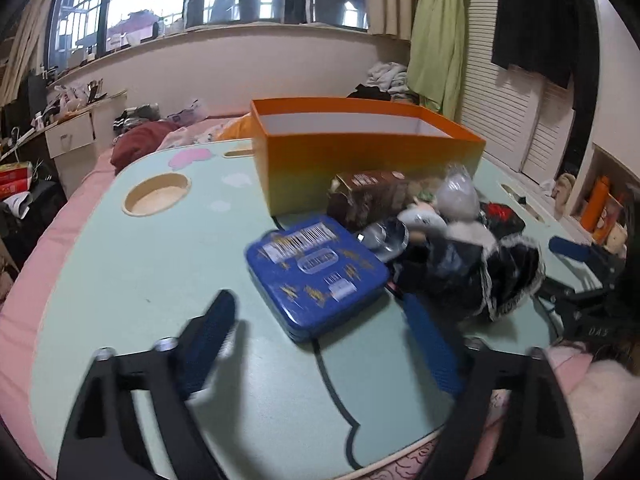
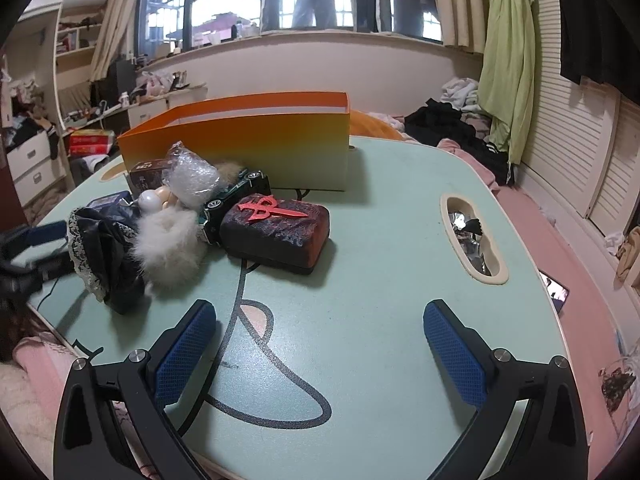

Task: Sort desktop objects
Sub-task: 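Grasp the blue printed tin on the table with the left gripper, then lower the blue tin into the box with the left gripper while the right gripper places the red tin in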

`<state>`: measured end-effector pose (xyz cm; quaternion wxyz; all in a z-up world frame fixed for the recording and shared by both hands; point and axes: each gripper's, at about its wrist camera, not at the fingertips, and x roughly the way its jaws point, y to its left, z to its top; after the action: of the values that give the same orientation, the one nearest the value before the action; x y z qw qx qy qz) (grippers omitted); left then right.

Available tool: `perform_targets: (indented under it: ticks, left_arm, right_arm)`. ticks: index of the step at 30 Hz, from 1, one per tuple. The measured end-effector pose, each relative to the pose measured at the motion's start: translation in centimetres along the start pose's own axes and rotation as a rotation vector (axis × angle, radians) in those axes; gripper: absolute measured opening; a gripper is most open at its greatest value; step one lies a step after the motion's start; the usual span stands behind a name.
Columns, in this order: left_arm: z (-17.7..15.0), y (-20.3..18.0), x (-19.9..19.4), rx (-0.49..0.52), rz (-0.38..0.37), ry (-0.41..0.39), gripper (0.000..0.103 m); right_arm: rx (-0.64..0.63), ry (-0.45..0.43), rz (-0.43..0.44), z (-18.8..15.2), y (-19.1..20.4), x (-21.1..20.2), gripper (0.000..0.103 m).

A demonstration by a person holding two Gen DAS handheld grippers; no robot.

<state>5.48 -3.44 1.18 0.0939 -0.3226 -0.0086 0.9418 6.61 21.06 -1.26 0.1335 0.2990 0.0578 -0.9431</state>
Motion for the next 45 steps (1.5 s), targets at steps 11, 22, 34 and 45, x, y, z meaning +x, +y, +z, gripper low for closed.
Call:
perform_targets:
  ticks: [11,22,34,45]
  left_arm:
    - [2.6,0.1,1.9,-0.065,-0.018,0.085,0.080]
    - [2.8,0.1,3.5,0.011,0.094,0.160,0.066]
    - [5.1,2.0,-1.1,-0.047,0.018,-0.002,0.066]
    - [5.2,1.0,-1.2,-0.046,-0.029,0.007,0.066]
  right_arm:
    - [0.001,0.000,-0.001,0.0,0.1,0.0,0.103]
    - [-0.003,-0.003,0.004,-0.1,0.1,-0.2,0.103]
    - [0.046,0.046,0.031,5.1,1.2,0.6,0.092]
    - [0.050,0.181,0.027,6.5,1.9,4.7,0.068]
